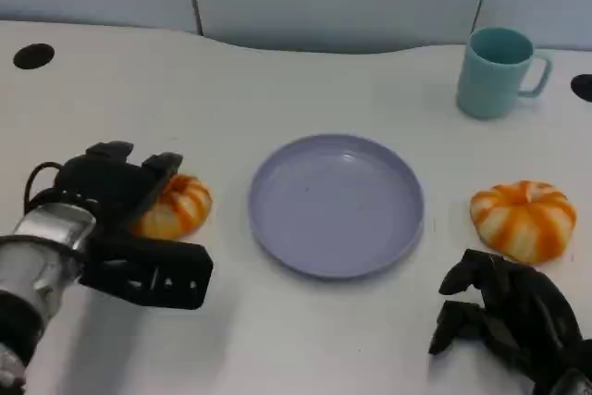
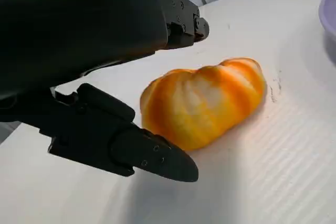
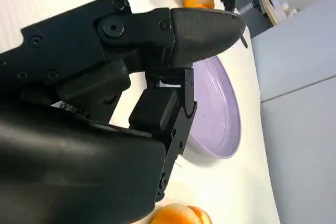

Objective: Grasp the bread from the table and place it into the plate.

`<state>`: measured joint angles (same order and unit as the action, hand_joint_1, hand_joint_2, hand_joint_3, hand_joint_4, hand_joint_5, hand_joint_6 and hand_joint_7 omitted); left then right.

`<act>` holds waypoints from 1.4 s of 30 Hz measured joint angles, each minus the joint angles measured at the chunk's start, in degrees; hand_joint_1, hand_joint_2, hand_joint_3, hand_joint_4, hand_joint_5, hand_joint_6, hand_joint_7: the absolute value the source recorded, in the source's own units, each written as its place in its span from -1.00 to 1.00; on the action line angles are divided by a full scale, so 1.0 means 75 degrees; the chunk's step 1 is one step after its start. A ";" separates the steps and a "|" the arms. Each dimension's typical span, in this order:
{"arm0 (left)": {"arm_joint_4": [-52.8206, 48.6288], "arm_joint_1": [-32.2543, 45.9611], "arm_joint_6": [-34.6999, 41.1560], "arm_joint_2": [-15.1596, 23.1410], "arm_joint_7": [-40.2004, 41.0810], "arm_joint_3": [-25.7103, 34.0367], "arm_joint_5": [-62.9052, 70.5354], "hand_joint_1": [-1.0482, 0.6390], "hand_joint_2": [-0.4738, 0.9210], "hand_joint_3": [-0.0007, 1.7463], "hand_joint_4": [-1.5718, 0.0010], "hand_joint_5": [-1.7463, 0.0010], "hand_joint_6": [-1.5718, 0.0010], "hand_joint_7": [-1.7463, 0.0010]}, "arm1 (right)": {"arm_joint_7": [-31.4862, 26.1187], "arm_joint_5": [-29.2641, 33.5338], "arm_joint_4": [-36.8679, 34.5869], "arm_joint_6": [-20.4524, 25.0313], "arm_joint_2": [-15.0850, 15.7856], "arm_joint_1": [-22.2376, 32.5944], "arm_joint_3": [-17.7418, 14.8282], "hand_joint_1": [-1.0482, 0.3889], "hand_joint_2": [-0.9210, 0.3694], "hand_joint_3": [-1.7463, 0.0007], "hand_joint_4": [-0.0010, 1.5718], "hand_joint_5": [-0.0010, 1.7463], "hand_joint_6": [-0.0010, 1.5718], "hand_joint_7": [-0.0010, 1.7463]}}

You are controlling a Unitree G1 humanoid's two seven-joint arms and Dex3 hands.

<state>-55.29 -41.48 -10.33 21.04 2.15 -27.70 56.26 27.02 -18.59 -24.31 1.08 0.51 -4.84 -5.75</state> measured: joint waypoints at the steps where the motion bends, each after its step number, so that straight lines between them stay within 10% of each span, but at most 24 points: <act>1: -0.0289 -0.0141 0.0012 -0.0102 0.0096 -0.0091 -0.0013 -0.46 0.89 -1.00 1.00 1.00 0.97 0.99 | 0.0005 -0.0002 0.0015 0.0005 0.0001 0.0010 0.0000 -0.15 -1.00 0.52 0.61 0.17 0.49 0.09; 24: -0.2874 -0.1466 0.0321 -0.1011 0.0287 -0.1108 -0.0644 -0.45 0.80 -1.00 0.99 0.99 0.91 0.96 | 0.0045 -0.0078 0.0539 0.0339 0.0003 0.0372 -0.0016 -0.15 -1.00 0.55 0.62 0.16 0.47 0.11; 29: -0.2936 -0.1541 0.0122 -0.1013 -0.0068 -0.1103 -0.0847 -0.22 0.81 -1.00 0.73 0.92 0.68 0.95 | -0.0001 -0.0078 0.0789 0.0488 0.0006 0.0542 -0.0013 -0.14 -1.00 0.54 0.62 0.17 0.47 0.12; 31: -0.2943 -0.1558 0.0067 -0.1014 -0.0091 -0.1103 -0.0891 -0.04 0.95 -0.92 0.17 0.75 0.24 0.93 | -0.0016 -0.0079 0.0830 0.0537 0.0007 0.0556 -0.0013 -0.16 -1.00 0.55 0.62 0.18 0.47 0.12; 36: -0.2941 -0.1574 -0.0036 -0.1025 0.0337 -0.1102 -0.1089 -0.06 1.00 -0.82 -0.28 0.61 -0.18 0.90 | 0.0015 -0.0164 0.0941 0.0546 0.0016 0.0681 -0.0016 -0.15 -1.00 0.55 0.61 0.18 0.47 0.11; 39: -0.2940 -0.1452 -0.0108 -0.1024 0.0961 -0.1083 -0.1140 -0.11 0.99 -0.96 -0.15 0.10 -0.41 0.97 | 0.0021 -0.0170 0.1033 0.0551 0.0046 0.0776 -0.0015 -0.14 -1.00 0.53 0.59 0.18 0.46 0.12; 40: -0.2940 -0.1392 -0.0126 -0.1024 0.1115 -0.1072 -0.1157 -0.13 0.99 -0.97 -0.05 -0.40 -0.48 0.82 | 0.0025 -0.0169 0.1052 0.0551 0.0060 0.0799 -0.0014 -0.13 -1.00 0.52 0.59 0.19 0.46 0.12; 42: -0.2935 -0.1280 -0.0137 -0.1022 0.1531 -0.1102 -0.1142 -0.13 1.00 -0.88 0.04 -0.88 -0.03 -0.23 | 0.0027 -0.0169 0.1087 0.0558 0.0082 0.0834 -0.0013 -0.12 -1.00 0.51 0.58 0.19 0.45 0.13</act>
<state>-77.30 -51.07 -11.36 13.37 13.63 -35.97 47.70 27.22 -19.85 -16.16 5.26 1.12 1.41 -5.85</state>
